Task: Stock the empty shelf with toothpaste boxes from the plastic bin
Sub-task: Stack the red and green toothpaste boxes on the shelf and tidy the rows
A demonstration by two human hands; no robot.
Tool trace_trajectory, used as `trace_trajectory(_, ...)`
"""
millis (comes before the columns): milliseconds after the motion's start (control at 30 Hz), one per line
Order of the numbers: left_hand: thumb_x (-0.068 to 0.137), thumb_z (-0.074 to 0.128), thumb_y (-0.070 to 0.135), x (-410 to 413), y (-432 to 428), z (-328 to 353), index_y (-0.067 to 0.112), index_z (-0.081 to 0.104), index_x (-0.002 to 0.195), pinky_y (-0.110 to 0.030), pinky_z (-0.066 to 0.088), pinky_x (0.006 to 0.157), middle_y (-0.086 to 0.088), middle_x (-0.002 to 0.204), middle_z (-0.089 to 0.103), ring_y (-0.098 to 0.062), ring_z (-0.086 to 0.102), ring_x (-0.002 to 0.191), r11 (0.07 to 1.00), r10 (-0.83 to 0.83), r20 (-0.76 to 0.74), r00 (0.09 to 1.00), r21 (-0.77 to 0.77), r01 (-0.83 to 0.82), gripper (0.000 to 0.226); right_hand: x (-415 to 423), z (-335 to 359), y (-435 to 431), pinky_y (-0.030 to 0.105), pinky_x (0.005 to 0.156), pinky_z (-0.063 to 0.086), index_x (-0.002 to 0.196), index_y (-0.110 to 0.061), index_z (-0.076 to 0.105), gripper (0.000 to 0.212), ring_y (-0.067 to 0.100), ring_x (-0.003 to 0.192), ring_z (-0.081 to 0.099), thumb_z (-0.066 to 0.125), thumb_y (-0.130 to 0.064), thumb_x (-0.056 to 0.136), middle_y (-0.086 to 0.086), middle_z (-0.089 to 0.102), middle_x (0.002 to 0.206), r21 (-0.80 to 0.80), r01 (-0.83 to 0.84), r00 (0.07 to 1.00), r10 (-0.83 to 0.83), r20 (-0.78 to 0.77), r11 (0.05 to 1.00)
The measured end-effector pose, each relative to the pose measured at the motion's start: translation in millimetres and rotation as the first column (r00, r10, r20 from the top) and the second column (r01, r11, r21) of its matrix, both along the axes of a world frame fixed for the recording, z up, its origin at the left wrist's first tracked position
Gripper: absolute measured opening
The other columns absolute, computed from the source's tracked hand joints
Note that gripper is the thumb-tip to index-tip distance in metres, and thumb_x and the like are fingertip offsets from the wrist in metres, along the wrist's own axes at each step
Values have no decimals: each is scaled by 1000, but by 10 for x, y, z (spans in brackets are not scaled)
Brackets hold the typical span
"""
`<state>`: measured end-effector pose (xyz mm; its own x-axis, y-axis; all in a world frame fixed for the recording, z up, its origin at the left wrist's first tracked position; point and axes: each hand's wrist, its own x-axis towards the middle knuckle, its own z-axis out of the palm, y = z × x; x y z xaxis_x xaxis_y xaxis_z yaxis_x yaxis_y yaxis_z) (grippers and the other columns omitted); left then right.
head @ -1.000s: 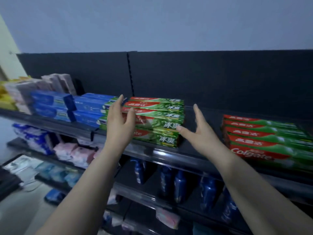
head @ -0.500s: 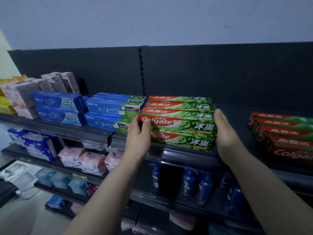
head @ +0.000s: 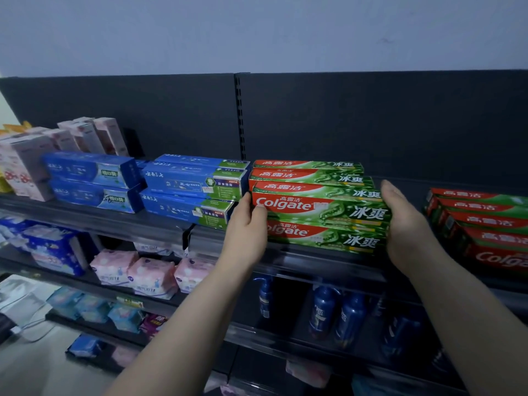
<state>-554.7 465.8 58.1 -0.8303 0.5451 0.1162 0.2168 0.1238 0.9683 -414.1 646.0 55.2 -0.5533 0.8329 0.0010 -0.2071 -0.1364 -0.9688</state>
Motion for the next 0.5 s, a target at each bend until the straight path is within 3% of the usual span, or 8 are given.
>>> trace_trajectory(200,70,27,58,-52,62,33,30,40,138,-49,37,105,2,135,52,-19,49,122,1000,-10,42,999,-28,11,75,-4,4,81,51,108,35,130,-43,52,82,19,126,51,66,-79,57,-11,55,135,-7,-31,999,31,21,1000)
trace_trajectory(300,72,24,58,-58,79,63,25,42,137,-49,35,107,-1,137,51,-19,50,122,1000,-3,122,992,-26,7,75,-8,100,16,46,88,51,122,-26,60,54,25,103,67,47,-65,86,2,69,114,-49,-79,997,79,-5,996)
trace_trajectory(367,84,26,51,-51,92,114,20,54,125,-46,41,102,-3,124,62,-20,57,112,1000,12,216,976,16,-16,58,-9,117,35,41,77,53,113,-23,64,48,25,92,71,37,-58,94,5,73,103,-71,-119,993,118,-16,990)
trace_trajectory(433,95,26,42,-78,131,147,19,62,97,-40,49,90,-4,98,71,-21,66,95,997,3,301,954,72,-26,43,-22,146,24,42,78,53,117,-21,63,52,27,95,70,34,-58,95,8,72,106,-77,-154,988,152,-33,985)
trace_trajectory(500,97,24,42,-119,161,174,20,63,86,-40,52,86,-4,86,73,-23,69,88,996,-23,330,944,93,-8,46,-45,155,23,44,81,53,122,-18,60,56,29,99,69,31,-58,96,11,70,110,-86,-167,986,165,-29,982)
